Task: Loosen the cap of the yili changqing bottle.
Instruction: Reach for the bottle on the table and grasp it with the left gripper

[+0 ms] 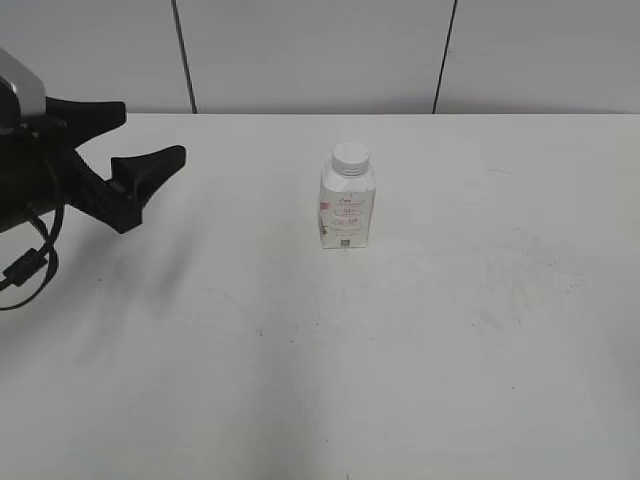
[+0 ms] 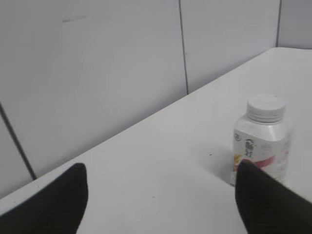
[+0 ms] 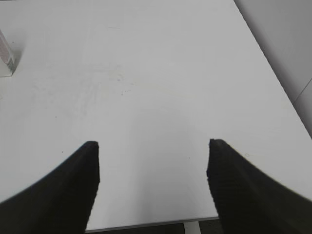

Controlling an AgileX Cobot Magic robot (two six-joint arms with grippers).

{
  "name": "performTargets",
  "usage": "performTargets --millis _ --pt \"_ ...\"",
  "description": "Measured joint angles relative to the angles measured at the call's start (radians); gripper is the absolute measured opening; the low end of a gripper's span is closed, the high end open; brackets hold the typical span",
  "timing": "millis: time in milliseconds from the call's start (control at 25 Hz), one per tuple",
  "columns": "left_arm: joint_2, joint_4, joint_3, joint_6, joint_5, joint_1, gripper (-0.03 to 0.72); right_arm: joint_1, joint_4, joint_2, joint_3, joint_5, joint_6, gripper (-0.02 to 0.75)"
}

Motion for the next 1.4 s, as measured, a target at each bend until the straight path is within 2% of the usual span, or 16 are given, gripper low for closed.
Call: performTargets --millis 120,280,560,720,960,1400 --pt "0.024 0.081 -0.022 -0.092 -0.021 0.024 0.565 0.000 0.000 0.000 0.000 0.000 0.000 0.545" --pt "0.073 0.144 -0.055 -0.119 -0.042 0.041 0.565 0.000 0.000 0.000 0.000 0.000 0.000 0.545" --pt "0.187 0.457 -0.189 -0.164 -0.094 0.042 0.565 0.000 0.000 0.000 0.000 0.000 0.000 0.545" --pt "0.268 0.564 -0.292 -0.206 -0.097 0.041 0.565 0.000 0.000 0.000 0.000 0.000 0.000 0.545" --pt "0.373 0.646 -0.445 -0.298 -0.105 0.016 0.600 0.000 0.000 0.000 0.000 0.000 0.000 0.545" --pt "0.586 0.663 -0.692 -0.395 -0.148 -0.083 0.599 0.000 0.000 0.000 0.000 0.000 0.000 0.545"
